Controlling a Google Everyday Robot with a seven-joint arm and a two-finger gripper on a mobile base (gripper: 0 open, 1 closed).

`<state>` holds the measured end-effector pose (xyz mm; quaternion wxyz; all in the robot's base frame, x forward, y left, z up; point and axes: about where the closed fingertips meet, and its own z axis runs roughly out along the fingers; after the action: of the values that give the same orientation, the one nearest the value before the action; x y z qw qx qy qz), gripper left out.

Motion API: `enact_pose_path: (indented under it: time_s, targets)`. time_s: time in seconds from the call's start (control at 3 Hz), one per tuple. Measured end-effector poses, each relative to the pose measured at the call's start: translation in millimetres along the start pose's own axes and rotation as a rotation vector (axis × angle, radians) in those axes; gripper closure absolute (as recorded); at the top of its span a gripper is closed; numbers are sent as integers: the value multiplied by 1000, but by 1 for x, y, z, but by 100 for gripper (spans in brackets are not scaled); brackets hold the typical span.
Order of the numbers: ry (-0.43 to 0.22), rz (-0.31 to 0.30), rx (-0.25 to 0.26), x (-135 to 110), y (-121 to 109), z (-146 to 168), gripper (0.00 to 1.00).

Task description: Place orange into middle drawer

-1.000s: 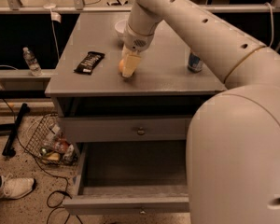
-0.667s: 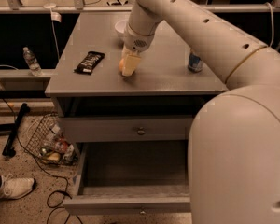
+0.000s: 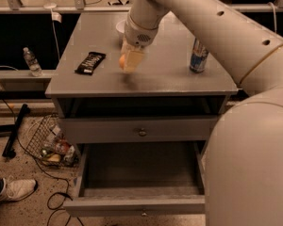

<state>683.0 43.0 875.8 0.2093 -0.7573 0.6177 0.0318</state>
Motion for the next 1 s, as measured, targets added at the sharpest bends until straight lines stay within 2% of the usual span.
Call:
enact_pose_path:
  time_s: [0.33,0.67,1.0]
  targets:
    - [10,-121,-48,-26,38,-26,100]
    - [16,-177,-92,-39,66,-37,100]
    - [-2,-232,-137,-43,99,-34,100]
